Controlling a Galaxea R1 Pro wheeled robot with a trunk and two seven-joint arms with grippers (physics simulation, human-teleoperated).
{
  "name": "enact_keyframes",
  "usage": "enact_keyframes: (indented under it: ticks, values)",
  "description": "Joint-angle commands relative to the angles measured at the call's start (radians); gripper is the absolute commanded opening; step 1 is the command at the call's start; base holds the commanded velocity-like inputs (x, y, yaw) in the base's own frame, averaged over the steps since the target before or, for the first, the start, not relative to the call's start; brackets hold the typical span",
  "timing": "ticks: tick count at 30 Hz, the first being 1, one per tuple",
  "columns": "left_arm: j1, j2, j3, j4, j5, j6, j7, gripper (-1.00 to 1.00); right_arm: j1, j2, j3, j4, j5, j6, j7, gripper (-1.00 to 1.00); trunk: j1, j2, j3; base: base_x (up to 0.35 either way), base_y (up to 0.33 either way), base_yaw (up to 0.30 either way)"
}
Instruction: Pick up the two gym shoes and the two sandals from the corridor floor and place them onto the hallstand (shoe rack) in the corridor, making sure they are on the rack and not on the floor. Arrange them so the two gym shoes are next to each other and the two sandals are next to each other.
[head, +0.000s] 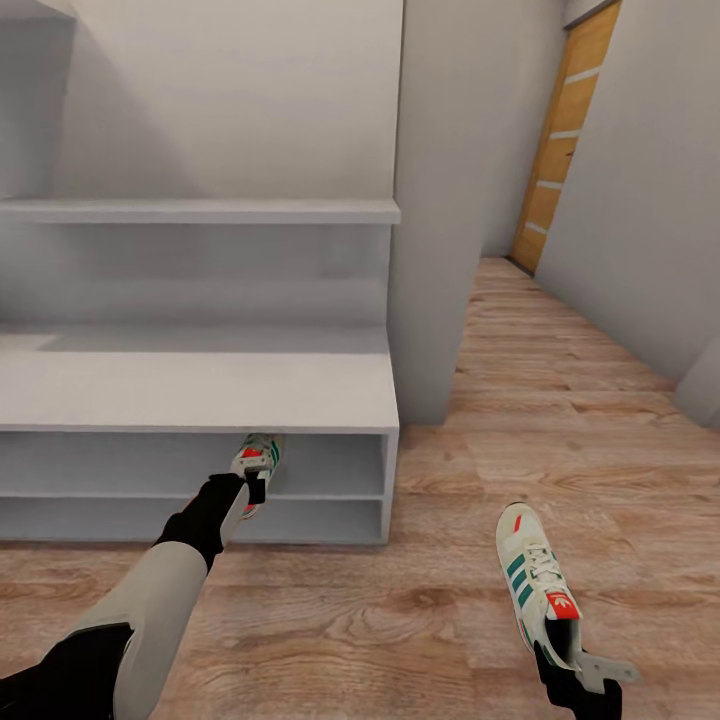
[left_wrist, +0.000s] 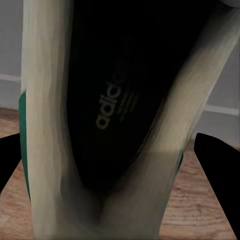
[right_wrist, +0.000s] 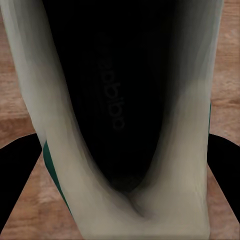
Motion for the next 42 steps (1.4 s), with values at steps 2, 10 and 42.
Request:
enact_keyframes:
  ticks: [2, 10, 42]
  values:
    - [-0.001, -0.001, 0.006, -0.002, -0.007, 0.005, -0.002, -1.00, -0.001, 0.001, -0.007, 0.001, 0.003, -0.003, 0.009, -1.00, 0.000, 0.000, -0.001, 0.026, 0.000, 0.000]
    - [0.000, -0.002, 0.007, -0.002, -0.007, 0.005, -0.002, -1.00, -0.001, 0.001, -0.007, 0.001, 0.004, -0.003, 0.009, -1.00, 0.000, 0.000, -0.001, 0.202, 0.000, 0.000]
    - [0.002, -0.001, 0.007, -0.002, -0.007, 0.005, -0.005, -1.00, -0.001, 0.001, -0.007, 0.001, 0.003, -0.003, 0.009, -1.00, 0.000, 0.000, -0.001, 0.058, 0.000, 0.000]
